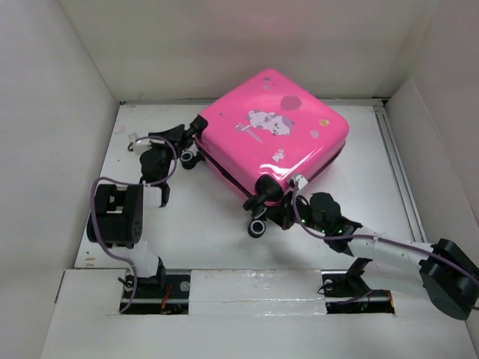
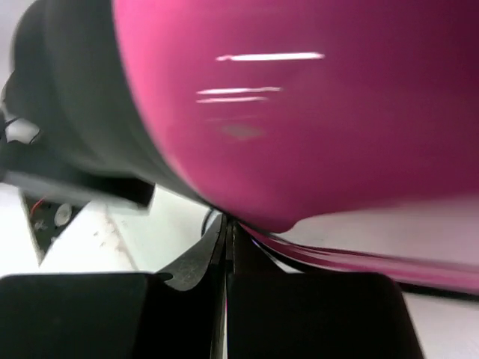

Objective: Pack the luggage

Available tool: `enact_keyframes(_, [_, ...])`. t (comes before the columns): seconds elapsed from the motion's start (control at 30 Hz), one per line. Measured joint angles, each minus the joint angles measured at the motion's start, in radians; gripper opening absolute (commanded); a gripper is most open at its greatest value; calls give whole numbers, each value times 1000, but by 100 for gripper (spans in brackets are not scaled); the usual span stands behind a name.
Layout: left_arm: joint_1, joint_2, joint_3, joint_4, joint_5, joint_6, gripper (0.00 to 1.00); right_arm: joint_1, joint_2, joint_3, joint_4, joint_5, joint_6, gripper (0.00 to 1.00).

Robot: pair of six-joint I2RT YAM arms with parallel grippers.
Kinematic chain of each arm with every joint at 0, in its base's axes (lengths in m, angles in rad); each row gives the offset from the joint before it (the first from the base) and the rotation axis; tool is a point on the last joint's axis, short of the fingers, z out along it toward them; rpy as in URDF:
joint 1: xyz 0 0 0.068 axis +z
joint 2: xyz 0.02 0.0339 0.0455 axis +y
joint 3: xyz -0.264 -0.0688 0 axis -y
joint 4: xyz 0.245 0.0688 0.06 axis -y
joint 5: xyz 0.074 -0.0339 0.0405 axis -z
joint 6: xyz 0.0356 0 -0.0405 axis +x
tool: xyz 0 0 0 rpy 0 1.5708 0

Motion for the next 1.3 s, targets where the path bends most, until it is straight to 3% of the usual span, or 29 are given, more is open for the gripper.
enact_keyframes(0.17, [-14, -200, -283, 113, -69, -21, 0, -143, -43, 4, -62, 13, 1, 0])
enact_keyframes(0.33, [-132, -396, -402, 41, -163, 32, 0, -199, -80, -38, -37, 167, 55, 0])
enact_keyframes(0.5, [-276, -594, -422, -154, -308, 129, 0, -78, -14, -109, 157, 489, 99, 0])
enact_keyframes(0.57, [-316, -642, -420, -216, -387, 158, 0, 6, 53, -112, 244, 654, 93, 0])
enact_keyframes(0.67, [-424, -708, -418, -278, -447, 191, 0, 127, 197, -64, 390, 774, 42, 0])
enact_keyframes(0.83, [-633, -740, -413, -336, -369, 217, 0, 208, 385, 58, 473, 748, -6, 0])
enact_keyframes(1.03, [-792, -705, -379, -355, -273, 220, 0, 289, 415, 81, 490, 622, -16, 0])
enact_keyframes(1.2, [-835, -668, -359, -330, -335, 227, 0, 287, 442, 89, 502, 585, 7, 0])
enact_keyframes(1.3, [-840, -645, -354, -304, -362, 227, 0, 280, 504, 89, 602, 586, 51, 0])
